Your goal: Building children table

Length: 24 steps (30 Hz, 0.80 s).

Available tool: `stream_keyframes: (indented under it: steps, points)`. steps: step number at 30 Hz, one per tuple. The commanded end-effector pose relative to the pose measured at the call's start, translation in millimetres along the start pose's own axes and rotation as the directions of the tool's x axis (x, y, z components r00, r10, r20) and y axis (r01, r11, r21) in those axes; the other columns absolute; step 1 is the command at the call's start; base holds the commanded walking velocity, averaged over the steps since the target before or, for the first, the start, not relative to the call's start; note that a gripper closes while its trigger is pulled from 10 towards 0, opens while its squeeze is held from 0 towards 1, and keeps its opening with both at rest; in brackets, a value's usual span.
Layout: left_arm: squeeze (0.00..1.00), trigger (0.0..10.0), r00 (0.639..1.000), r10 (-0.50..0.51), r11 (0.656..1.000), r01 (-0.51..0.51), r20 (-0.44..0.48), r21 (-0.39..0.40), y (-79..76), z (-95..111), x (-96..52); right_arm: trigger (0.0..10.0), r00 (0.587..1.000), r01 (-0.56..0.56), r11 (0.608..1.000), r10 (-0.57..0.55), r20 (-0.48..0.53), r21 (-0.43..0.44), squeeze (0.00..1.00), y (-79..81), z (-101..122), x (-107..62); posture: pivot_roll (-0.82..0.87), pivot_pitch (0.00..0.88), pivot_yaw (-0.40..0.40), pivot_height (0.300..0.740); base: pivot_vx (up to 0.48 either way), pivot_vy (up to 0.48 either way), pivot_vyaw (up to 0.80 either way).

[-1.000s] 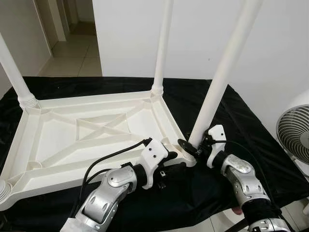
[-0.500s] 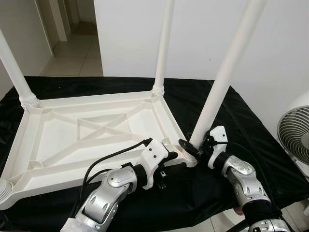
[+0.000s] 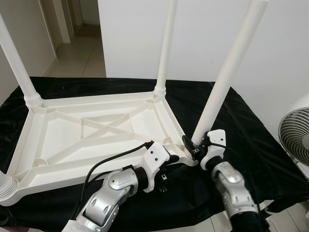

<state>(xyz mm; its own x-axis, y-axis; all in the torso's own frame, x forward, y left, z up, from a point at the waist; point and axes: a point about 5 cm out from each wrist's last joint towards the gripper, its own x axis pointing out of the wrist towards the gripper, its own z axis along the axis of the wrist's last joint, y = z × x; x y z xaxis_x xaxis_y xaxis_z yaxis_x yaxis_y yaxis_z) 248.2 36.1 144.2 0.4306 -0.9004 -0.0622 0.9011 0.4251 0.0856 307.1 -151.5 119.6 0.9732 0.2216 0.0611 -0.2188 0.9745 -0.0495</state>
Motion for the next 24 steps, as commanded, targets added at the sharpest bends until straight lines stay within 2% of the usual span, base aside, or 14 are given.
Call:
stream_keyframes:
  steps: [1, 3, 6, 7, 11, 19, 20, 24]
  points:
    - [0.0, 10.0, 1.0, -0.028, 1.0, 0.028, -0.003, -0.001, -2.9, -0.7, -0.1, 10.0, 0.989, 0.13, 0.991, -0.131, -0.068, -0.014, 0.0, -8.2, -12.9, -8.6, 0.0, 0.0, -0.039, 0.74, 0.0, 0.0, 0.0]
    - [0.0, 10.0, 1.0, -0.029, 1.0, 0.029, -0.004, 0.001, -2.9, -0.9, -0.5, 10.0, 0.975, 0.218, 0.976, -0.217, -0.048, 0.001, 0.0, -1.7, -10.5, -12.2, 0.0, 0.0, -0.042, 0.74, 0.0, 0.0, 0.0]
    - [0.0, 10.0, 1.0, -0.029, 1.0, 0.029, -0.005, 0.002, -2.8, -1.1, -0.5, 10.0, 0.966, 0.254, 0.967, -0.253, -0.053, 0.007, 0.0, 1.7, -10.7, -13.8, 0.0, 0.0, -0.042, 0.74, 0.0, 0.0, 0.0]
    - [0.0, 10.0, 1.0, -0.029, 1.0, 0.029, -0.005, 0.002, -2.7, -1.0, -0.6, 10.0, 0.952, 0.303, 0.953, -0.301, -0.06, 0.026, 0.0, 5.3, -10.8, -16.4, 0.0, 0.0, -0.044, 0.74, 0.0, 0.0, 0.0]
    - [0.0, 10.0, 1.0, -0.026, 1.0, 0.026, -0.003, 0.0, -3.0, -1.1, -0.4, 10.0, 0.953, 0.297, 0.953, -0.293, -0.072, 0.059, 0.0, 15.1, -9.5, -17.6, 0.0, 0.0, -0.044, 0.74, 0.0, 0.0, 0.0]
    - [0.0, 10.0, 1.0, -0.029, 1.0, 0.029, -0.003, 0.0, -3.3, -0.9, 0.5, 10.0, 0.955, 0.291, 0.956, -0.289, -0.066, 0.03, 0.0, 11.8, -7.7, -16.5, 0.0, 0.0, -0.044, 0.74, 0.0, 0.0, 0.0]
    - [0.0, 10.0, 1.0, -0.028, 1.0, 0.028, -0.002, 0.0, -3.0, -0.8, 0.6, 10.0, 0.957, 0.284, 0.958, -0.282, -0.063, 0.03, 1.0, 7.9, -6.7, -15.4, 0.0, 0.0, -0.044, 0.74, 0.0, 0.0, 0.0]
    - [0.0, 10.0, 1.0, -0.028, 1.0, 0.028, -0.002, 0.001, -2.8, -0.8, 0.7, 10.0, 0.958, 0.282, 0.959, -0.28, -0.062, 0.03, 1.0, 5.2, -5.8, -14.9, 0.0, 0.0, -0.044, 0.74, 0.0, 0.0, 0.0]
